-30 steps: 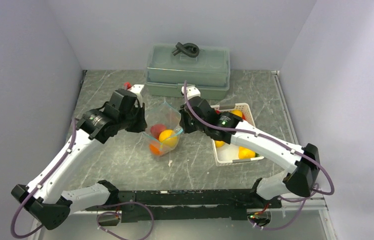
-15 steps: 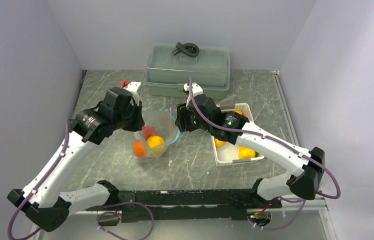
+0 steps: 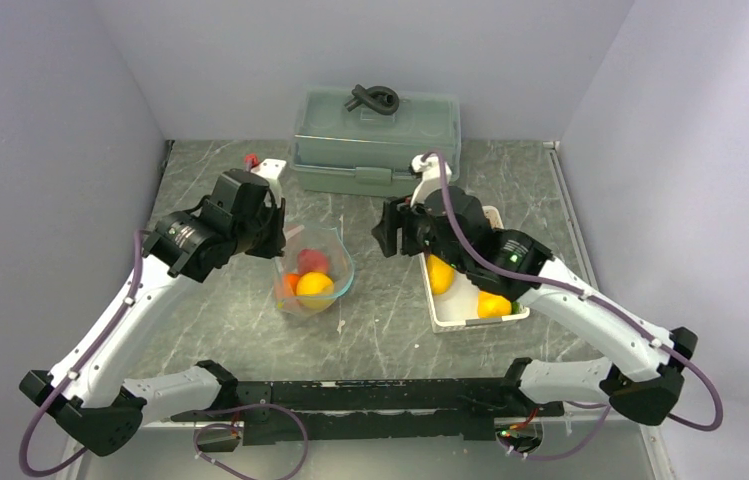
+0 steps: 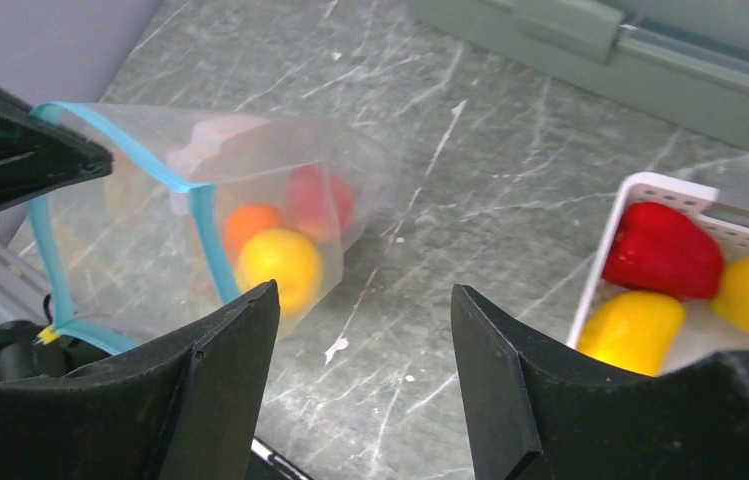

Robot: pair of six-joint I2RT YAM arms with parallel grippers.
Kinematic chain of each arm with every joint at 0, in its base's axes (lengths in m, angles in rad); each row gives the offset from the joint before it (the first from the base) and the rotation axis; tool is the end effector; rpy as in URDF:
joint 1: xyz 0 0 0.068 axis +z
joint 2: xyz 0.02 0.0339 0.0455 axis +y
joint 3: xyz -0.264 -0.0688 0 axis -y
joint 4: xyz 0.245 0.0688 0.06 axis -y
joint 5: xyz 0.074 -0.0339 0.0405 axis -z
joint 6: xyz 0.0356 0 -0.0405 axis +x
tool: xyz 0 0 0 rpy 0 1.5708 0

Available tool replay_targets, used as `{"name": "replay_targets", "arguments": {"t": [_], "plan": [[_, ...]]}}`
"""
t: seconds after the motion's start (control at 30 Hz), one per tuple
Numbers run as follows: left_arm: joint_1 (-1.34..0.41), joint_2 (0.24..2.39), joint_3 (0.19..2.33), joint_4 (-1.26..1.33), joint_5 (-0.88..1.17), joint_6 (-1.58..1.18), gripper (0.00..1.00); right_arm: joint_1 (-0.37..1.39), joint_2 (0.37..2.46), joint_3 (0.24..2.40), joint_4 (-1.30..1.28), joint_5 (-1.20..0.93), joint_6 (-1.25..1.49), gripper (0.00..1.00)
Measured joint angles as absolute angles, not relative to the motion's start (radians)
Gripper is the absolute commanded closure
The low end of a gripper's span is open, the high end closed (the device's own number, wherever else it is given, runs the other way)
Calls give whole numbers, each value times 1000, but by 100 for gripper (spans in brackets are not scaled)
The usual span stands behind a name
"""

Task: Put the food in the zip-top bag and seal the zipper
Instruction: Adjust the zipper food storage bag at the center of the board, then pick up the fake fruit from the bin.

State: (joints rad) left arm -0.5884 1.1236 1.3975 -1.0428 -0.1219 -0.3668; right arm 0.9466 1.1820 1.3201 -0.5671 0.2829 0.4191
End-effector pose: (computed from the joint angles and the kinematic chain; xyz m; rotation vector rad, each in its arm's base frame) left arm 0.1721 -0.1097 0.3995 0.1999 2.3481 -0.3314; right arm 0.1558 0.1993 0.4060 -0.3489 2.0018 0.5965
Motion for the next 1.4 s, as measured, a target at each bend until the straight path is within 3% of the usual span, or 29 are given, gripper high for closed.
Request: {"name": "replay_targets", "arguments": {"t": [0.43,0.73,1.4], "plan": [[-588,1134,1500,-1100,-278,-296,100,743,1066,1158,-657,362,413,24],[-588,1118,1451,-1112,-394,-302,100,616,1089,1011,-672,359,432,19],[-588,1073,1225,-928,-232,-308,100,405,1248,797,-492,163,480,16]]}}
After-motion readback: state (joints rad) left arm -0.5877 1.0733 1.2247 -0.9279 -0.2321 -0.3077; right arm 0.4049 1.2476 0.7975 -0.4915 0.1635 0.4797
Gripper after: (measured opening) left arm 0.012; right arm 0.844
